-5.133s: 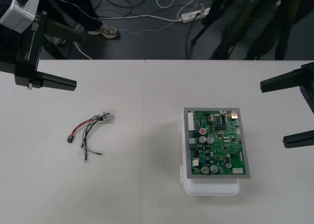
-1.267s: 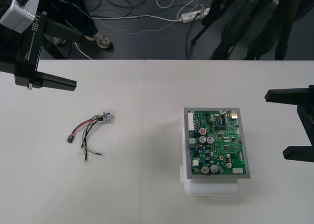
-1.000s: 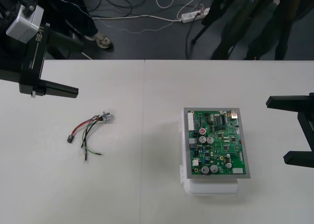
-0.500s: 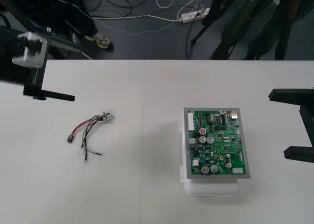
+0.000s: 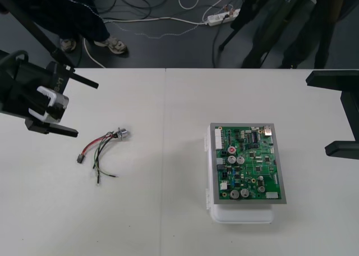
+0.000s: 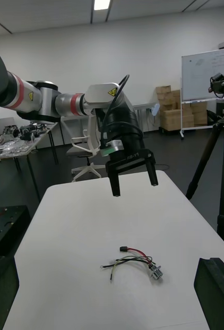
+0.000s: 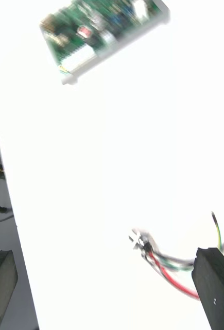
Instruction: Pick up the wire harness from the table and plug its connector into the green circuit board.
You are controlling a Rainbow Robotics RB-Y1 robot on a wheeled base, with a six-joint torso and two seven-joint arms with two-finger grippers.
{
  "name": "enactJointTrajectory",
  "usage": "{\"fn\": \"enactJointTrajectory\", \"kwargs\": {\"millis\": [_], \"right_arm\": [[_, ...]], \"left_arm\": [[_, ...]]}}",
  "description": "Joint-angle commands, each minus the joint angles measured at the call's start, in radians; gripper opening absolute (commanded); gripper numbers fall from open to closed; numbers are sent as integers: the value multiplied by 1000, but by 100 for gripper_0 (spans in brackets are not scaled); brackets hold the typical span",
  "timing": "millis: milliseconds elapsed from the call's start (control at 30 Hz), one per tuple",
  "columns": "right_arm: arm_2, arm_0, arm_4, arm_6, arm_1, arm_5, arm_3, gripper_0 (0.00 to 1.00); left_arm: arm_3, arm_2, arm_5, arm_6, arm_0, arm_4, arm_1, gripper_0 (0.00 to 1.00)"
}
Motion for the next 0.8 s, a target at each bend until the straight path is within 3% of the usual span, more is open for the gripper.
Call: {"fn": "enactJointTrajectory", "kwargs": {"millis": [33,333,800], "right_arm": [[42,-45,-19,52,13,-4,14,100],[66,-60,-16,55,10,-4,14,100],[92,-60,16,75,-9,-4,14,100]], "left_arm": [[-70,-92,50,-228,-110,-71,88,100],[-95,-399,193,-460,-288,-139,154,100],[-92,-997,368,-855,-759,-294,150,100]]}}
